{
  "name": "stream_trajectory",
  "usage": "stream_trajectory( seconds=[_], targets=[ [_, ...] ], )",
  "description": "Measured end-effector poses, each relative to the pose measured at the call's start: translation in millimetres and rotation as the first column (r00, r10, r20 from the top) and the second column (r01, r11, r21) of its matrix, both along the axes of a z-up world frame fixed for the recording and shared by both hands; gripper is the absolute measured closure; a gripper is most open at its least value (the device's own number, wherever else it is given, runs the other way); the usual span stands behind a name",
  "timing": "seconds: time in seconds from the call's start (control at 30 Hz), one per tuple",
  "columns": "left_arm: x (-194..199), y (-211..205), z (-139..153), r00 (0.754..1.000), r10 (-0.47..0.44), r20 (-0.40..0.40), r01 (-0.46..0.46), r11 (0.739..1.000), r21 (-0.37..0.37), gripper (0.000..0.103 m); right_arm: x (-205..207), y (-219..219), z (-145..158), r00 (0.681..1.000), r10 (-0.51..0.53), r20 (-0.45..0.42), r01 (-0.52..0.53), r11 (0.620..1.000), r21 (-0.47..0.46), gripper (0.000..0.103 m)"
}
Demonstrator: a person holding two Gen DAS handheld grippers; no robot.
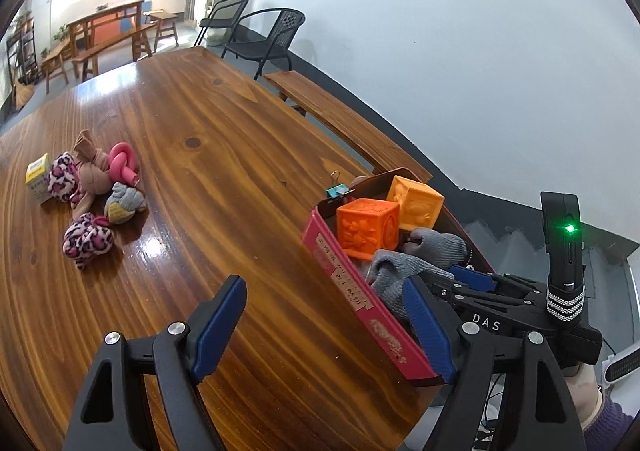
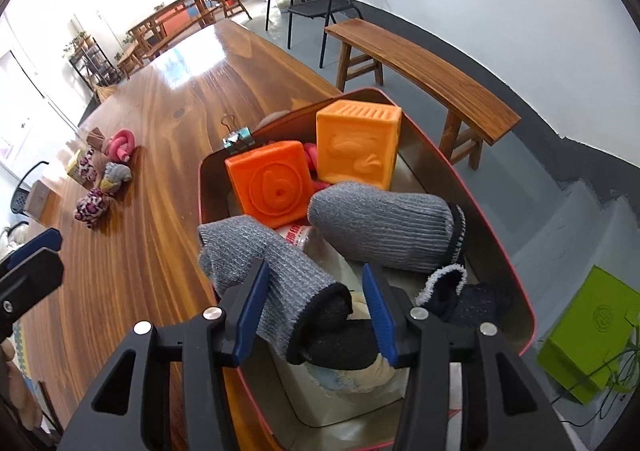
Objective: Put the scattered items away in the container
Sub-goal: 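Withdraw both tools from the tray back toward the pile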
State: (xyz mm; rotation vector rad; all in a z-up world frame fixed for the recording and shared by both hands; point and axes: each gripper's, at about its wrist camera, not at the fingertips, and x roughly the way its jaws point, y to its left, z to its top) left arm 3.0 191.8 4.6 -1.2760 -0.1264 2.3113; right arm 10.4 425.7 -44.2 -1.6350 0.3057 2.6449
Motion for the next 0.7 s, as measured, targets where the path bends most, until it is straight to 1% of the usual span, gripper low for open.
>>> stream_trajectory(
  seconds=[0.07,0.2,0.27,0.33,0.47,0.6,0.7],
  targets=[
    [0,-2,-1,1.000,0.003,0.003,-0.003,1.000,-0.001,0.021,1,4,-2,1.000,-0.006,0.008,0.006,1.000,-0.008,0.049],
    [-1,-4,-4,1.000,0.007,0.009,-0.007,1.000,-0.003,0.021,1,2,-7,1.000,-0.017,0.021,0.016,1.000,0.023,0.046],
    [-2,-6,-6,1.000,0.011,0.011,-0.011,1.000,-0.005,0.016,-1,0,-9,1.000,-0.017,0.019,0.017,0.999,0.042,0.044],
    [-2,-10,-7,1.000,0.024,0.010,-0.024,1.000,0.000,0.002,-3,-3,-9,1.000,-0.014,0.017,0.012,0.997,0.074,0.042],
    [-6,-22,-7,0.999,0.045,0.011,-0.045,0.999,0.001,0.001,-5,0,-7,0.999,-0.037,0.028,0.035,0.997,0.065,0.041],
    [-11,-40,-10,0.997,0.077,0.017,-0.077,0.997,-0.006,0.001,3,-3,13,0.998,-0.060,-0.023,0.062,0.994,0.087,0.041],
    [-17,-56,-13,0.993,0.121,0.013,-0.121,0.992,-0.036,0.001,7,-13,29,0.995,-0.063,-0.075,0.069,0.994,0.087,0.041]
  ],
)
